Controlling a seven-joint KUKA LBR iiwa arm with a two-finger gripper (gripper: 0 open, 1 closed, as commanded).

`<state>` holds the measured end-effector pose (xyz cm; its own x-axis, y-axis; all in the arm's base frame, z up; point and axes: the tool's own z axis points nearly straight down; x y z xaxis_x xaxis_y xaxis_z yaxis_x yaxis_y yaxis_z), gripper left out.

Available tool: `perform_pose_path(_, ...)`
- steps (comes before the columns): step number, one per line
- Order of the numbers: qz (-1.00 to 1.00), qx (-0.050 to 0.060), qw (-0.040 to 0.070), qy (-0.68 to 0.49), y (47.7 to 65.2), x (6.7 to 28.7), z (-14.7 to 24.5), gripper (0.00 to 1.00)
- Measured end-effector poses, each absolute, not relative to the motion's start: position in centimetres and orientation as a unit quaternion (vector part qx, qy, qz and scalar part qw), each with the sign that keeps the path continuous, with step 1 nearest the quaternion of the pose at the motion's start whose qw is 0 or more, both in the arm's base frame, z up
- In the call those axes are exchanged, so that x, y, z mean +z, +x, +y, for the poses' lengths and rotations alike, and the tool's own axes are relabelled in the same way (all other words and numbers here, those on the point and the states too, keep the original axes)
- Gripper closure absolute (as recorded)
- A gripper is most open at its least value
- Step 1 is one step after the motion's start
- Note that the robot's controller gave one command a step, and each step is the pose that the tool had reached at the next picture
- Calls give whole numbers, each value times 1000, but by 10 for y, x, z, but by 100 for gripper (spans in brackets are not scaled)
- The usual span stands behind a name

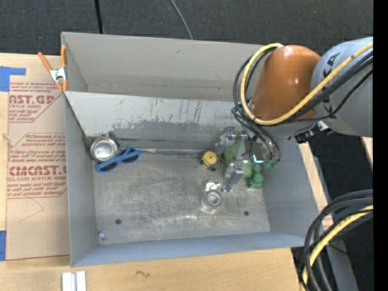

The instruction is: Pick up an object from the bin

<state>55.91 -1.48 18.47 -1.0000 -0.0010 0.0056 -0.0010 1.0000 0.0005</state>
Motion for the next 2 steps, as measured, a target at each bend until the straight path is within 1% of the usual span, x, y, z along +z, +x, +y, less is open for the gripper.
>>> perform_pose_path(1, -994, 0, -3, 106, 548, 71, -49, 0)
perform_pose_path(2, -994, 1, -3, 107, 548, 74, -49, 100)
